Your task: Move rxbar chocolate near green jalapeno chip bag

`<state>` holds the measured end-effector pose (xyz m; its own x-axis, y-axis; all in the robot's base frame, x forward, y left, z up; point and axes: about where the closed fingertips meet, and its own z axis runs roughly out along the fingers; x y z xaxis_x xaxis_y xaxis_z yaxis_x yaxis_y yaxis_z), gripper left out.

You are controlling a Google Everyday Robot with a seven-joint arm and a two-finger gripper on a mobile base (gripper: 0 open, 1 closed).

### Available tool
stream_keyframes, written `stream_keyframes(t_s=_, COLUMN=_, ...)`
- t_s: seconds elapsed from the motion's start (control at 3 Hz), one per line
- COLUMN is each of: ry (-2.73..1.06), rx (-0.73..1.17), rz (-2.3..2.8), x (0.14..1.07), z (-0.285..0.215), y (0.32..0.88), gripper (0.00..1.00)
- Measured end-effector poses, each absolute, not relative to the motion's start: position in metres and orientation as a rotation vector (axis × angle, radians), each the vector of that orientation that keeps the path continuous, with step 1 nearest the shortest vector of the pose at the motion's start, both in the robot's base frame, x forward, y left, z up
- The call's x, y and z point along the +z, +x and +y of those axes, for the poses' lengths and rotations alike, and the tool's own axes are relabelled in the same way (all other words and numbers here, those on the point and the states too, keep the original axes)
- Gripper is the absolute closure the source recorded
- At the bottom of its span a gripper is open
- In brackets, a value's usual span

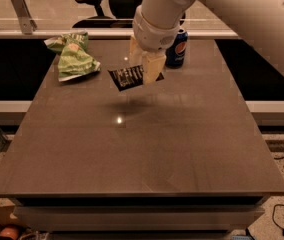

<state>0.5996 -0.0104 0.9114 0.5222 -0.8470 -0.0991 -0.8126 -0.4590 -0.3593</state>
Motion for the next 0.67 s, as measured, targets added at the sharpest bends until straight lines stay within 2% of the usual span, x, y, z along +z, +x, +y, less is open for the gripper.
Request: stream_keyframes(t_s=0.67, ry=-2.482, rx=-0.089, rz=1.263, x=0.899, z=0.041, y=0.615, gripper=1.00)
